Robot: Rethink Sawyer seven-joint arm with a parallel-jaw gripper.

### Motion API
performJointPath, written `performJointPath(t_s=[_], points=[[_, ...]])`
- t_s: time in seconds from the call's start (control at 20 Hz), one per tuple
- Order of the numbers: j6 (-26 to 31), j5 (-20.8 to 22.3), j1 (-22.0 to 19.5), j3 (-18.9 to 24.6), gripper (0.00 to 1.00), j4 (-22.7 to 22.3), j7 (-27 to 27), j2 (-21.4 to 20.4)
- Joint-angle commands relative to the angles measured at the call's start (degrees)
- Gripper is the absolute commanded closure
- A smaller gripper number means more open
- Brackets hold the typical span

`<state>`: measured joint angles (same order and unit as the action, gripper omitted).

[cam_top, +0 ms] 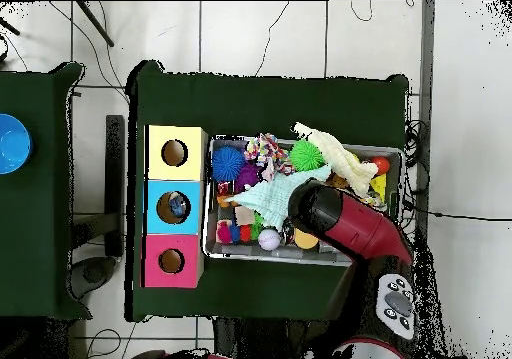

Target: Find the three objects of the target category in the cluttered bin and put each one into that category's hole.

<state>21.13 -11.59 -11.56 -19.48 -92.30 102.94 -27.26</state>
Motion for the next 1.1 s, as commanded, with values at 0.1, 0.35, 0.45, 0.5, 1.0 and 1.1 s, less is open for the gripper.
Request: performJointPath(t_s=[0.1, 0.35, 0.45, 0.5, 1.0, 1.1], points=[[-3.35, 1.61, -1.28, 6.89, 0.00, -1.68, 6.54, 2.36], [-3.52, 1.63, -1.14, 6.89, 0.00, -1.36, 6.73, 2.74], [-3.45, 1.64, -1.17, 6.88, 0.00, -1.21, 6.69, 2.77], [-3.44, 1.66, -1.25, 6.92, 0.00, -1.21, 6.63, 2.75], [-4.50, 1.95, -1.37, 6.77, 0.00, -1.37, 6.56, 3.27], [-3.91, 2.09, -1.81, 7.01, 0.00, -1.10, 5.86, 3.17]])
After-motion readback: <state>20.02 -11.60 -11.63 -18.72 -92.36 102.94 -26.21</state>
